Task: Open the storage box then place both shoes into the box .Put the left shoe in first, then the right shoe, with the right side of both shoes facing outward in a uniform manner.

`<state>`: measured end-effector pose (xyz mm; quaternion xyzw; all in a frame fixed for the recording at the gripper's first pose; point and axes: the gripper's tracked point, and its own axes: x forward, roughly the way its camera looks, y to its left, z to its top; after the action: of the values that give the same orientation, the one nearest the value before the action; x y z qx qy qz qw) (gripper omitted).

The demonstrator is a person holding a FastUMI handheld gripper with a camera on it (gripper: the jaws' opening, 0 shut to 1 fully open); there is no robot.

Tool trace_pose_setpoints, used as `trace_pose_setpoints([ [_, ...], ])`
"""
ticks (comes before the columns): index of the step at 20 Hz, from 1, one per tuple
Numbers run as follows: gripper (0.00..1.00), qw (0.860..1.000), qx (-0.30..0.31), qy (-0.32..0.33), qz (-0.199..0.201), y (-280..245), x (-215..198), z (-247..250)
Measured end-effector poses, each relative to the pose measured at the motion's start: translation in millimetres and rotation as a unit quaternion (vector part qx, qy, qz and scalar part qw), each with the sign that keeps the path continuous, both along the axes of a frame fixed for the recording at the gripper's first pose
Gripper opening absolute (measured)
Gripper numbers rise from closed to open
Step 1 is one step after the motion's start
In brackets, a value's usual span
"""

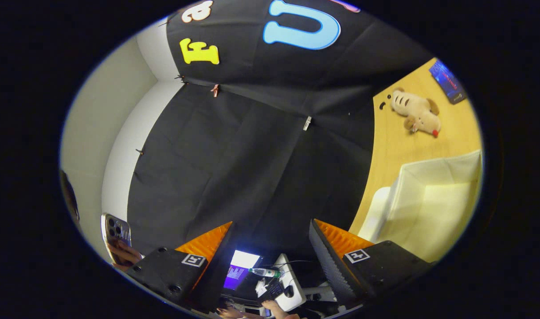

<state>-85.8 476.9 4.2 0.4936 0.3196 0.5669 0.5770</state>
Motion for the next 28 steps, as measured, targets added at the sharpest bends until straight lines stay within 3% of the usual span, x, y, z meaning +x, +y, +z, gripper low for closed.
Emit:
trace_pose_setpoints([
  [5,0.97,0.988,-0.104,-0.052,-0.102,-86.6,33.6,-50.0],
  [8,0.97,0.964,-0.204,-0.063,-0.16,-152.5,54.4,-100.5],
  [13,0.97,0.922,-0.319,-0.036,-0.217,-261.0,61.2,-193.9],
  [19,0.97,0.87,-0.452,0.048,-0.191,-341.5,34.8,-342.6],
  [26,0.75,0.834,-0.526,0.103,-0.13,-351.0,14.3,-443.6],
  [28,0.68,0.841,-0.516,0.108,-0.12,-338.4,13.7,-451.9],
])
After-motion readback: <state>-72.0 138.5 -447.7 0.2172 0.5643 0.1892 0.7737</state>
